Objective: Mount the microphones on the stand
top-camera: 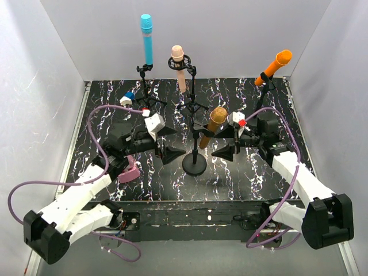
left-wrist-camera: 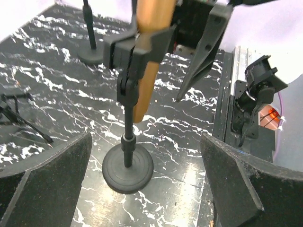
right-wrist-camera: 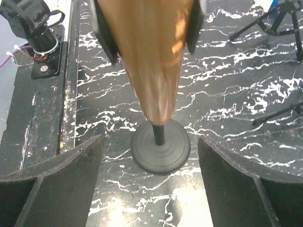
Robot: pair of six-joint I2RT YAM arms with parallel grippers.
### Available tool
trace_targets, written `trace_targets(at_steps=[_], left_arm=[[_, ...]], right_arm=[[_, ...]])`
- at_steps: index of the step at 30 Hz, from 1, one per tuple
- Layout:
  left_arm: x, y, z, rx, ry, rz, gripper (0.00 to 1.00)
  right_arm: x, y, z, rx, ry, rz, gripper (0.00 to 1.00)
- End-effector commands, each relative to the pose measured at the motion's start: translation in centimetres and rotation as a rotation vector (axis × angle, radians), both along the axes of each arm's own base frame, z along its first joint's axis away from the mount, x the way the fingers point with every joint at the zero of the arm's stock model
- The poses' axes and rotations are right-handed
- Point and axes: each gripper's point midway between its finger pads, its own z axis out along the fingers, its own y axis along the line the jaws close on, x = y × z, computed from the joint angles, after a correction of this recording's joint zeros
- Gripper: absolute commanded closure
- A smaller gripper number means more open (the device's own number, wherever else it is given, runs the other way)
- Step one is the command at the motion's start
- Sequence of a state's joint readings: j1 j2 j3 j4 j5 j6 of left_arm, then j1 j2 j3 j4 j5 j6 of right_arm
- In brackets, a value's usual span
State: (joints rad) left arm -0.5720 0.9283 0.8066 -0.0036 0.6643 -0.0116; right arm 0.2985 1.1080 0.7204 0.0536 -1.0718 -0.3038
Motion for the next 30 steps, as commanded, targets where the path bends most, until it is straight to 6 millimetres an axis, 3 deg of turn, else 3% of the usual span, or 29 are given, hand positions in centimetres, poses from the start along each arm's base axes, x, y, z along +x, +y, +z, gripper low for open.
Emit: trace_targets(at_steps=[1,9,14,17,20,22,25,26,30], left_arm=[[0.9,-1.5,-2.3,-0.011,0.018,-0.023,0.02],[3.2,-5.4,-5.1,-0.022,-0.034,-0.048,0.02],[4.3,-6.9,-6.3,-0.035,-0.060,-0.031,0.06],[4.7,-7.5,-6.9,-0.037,-0.042,-0.036,0.20],[4.8,-7.9,-7.7,-0.032,-0.021,-0.039,0.46],[4.9,-8.0,-7.9,-0.034,-0.017,-0.031,0.70],[4.7,-7.8,-7.6,-0.039,-0.023,-0.028,0.95],[4.7,-7.7,-7.2,-0.043,-0.028,-0.022,1.00],[6.2,-6.1,-5.5,-0.018,-0.097,0.095,1.00]], right_arm=[[-1.4,-1.6,-0.5,0.004,0.013,0.027,0.13],[-4.6,-4.2,-3.1,-0.020,0.101,0.045,0.11],[-4.5,-5.2,-2.8,0.043,0.070,0.015,0.10],[-4.5,-5.5,-2.8,0.059,0.088,0.012,0.10],[-4.3,-5.7,-2.9,0.060,0.087,-0.001,0.10],[-4.3,-5.8,-2.8,0.061,0.078,-0.004,0.11],[-4.3,-5.9,-2.6,0.065,0.069,-0.004,0.11],[-4.4,-5.9,-2.6,0.065,0.066,-0.002,0.11],[-4.0,-6.4,-2.7,0.062,0.058,-0.032,0.11]])
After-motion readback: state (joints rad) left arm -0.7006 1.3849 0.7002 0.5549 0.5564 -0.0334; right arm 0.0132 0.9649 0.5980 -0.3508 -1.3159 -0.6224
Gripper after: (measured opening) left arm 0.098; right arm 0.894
